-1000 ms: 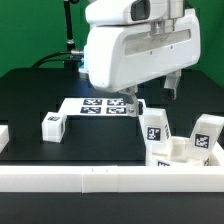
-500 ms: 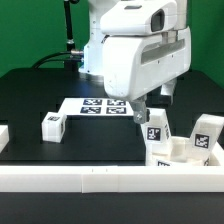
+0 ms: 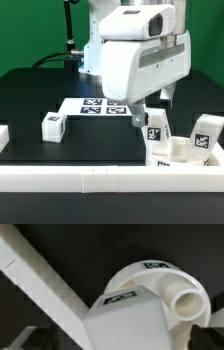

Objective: Assemble stool

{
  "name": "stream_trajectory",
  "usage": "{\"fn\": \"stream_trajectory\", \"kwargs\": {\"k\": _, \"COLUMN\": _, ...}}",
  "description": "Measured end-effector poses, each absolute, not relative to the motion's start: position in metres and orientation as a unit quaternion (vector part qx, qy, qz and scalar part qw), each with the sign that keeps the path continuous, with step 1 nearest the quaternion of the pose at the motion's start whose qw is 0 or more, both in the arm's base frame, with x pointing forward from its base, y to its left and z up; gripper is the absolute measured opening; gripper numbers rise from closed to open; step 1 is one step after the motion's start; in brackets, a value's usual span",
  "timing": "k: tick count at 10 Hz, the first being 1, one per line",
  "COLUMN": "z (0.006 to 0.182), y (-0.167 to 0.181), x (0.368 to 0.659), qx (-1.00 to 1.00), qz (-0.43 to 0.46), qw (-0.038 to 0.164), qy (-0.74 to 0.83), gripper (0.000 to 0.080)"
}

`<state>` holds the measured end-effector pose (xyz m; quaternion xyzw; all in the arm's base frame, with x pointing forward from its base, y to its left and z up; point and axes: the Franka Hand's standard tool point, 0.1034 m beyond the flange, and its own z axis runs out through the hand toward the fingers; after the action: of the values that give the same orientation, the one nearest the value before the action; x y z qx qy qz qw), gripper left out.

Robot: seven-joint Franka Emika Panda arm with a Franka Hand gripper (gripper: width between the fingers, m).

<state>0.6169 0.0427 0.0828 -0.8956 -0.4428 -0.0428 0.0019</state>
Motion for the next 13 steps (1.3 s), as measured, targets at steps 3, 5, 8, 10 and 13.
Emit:
{"fn": "stream_trajectory", "kwargs": {"k": 3, "z": 0.082, "y": 0.043, "x": 0.617, "qx": -0.899, "qz": -0.045, "qw": 0.0, "qy": -0.435, "gripper": 0.0335}}
{"fn": "stream_trajectory", "kwargs": {"k": 5, "z": 0.082, "y": 0.045, "x": 0.617, "qx": -0.912, "qz": -0.043, "qw": -0.002, "qy": -0.407, "gripper": 0.0335}}
{"fn": "stream_trajectory", "kwargs": {"k": 8, "z": 0.082, "y": 0.043, "x": 0.617, "qx": -0.945, "qz": -0.043, "qw": 0.004, "qy": -0.323, "gripper": 0.0335}}
{"fn": "stream_trajectory", "kwargs": {"k": 10, "z": 0.082, "y": 0.043, "x": 0.617, "qx": -0.973, "qz": -0.043, "qw": 0.008, "qy": -0.225, "gripper": 0.0337}}
{"fn": "stream_trajectory", "kwargs": {"k": 13, "z": 0.08, "y": 0.054, "x": 0.614, "qx": -0.998, "qz": -0.039, "qw": 0.022, "qy": -0.047, "gripper": 0.0337}}
